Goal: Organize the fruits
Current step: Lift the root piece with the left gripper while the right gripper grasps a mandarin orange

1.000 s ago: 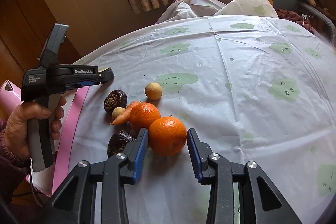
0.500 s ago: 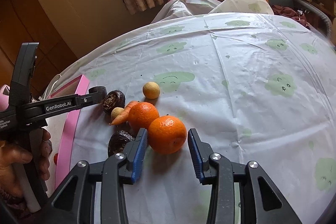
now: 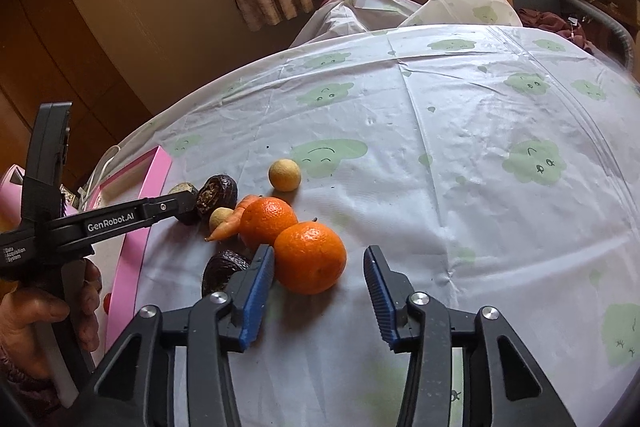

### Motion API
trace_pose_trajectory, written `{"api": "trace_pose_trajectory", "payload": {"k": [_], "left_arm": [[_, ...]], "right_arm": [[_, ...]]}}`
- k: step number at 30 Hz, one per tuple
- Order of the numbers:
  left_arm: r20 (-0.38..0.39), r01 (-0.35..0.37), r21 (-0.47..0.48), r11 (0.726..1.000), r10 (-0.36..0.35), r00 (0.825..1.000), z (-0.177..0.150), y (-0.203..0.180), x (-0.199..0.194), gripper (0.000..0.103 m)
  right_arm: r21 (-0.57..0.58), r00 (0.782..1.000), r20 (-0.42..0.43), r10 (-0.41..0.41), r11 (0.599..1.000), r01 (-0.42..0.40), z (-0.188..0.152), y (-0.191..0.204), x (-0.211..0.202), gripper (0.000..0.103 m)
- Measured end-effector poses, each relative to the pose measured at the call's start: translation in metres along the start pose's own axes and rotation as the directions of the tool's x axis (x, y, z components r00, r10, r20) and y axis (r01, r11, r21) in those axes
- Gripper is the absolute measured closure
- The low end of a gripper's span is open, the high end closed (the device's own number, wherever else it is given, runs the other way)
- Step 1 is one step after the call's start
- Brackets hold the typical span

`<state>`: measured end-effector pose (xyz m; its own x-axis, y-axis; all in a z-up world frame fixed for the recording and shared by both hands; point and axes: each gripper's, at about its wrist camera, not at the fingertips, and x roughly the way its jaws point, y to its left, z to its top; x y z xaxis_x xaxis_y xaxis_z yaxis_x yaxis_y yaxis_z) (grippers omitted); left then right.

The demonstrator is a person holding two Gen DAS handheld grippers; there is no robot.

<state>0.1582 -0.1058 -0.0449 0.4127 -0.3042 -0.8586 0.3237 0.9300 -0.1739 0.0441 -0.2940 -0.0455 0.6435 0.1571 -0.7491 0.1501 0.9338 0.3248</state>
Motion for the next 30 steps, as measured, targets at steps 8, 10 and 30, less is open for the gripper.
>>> {"api": "trace_pose_trajectory", "payload": {"k": [8, 10, 30], "left_arm": [[0.002, 0.030, 0.042, 0.999, -0.030, 1.000, -0.041, -0.026, -0.020, 0.067], [0.010, 0.035, 0.051, 0.998, -0.035, 0.999, -0.053, -0.032, -0.025, 0.067], [0.098, 0.084, 0.007, 0.996, -0.085, 0.992, -0.090, -0.036, -0.039, 0.067]], "right_arm": [[-0.019, 1.000, -0.019, 0.004, 1.000, -0.004, 0.001, 0.007, 0.005, 0.061], [-0.014, 1.000, -0.025, -0.001, 1.000, 0.001, 0.004, 0.005, 0.008, 0.061], [-0.025, 0.999, -0.009, -0.050, 0.998, 0.050, -0.020, -0.003, -0.012, 0.066]]}}
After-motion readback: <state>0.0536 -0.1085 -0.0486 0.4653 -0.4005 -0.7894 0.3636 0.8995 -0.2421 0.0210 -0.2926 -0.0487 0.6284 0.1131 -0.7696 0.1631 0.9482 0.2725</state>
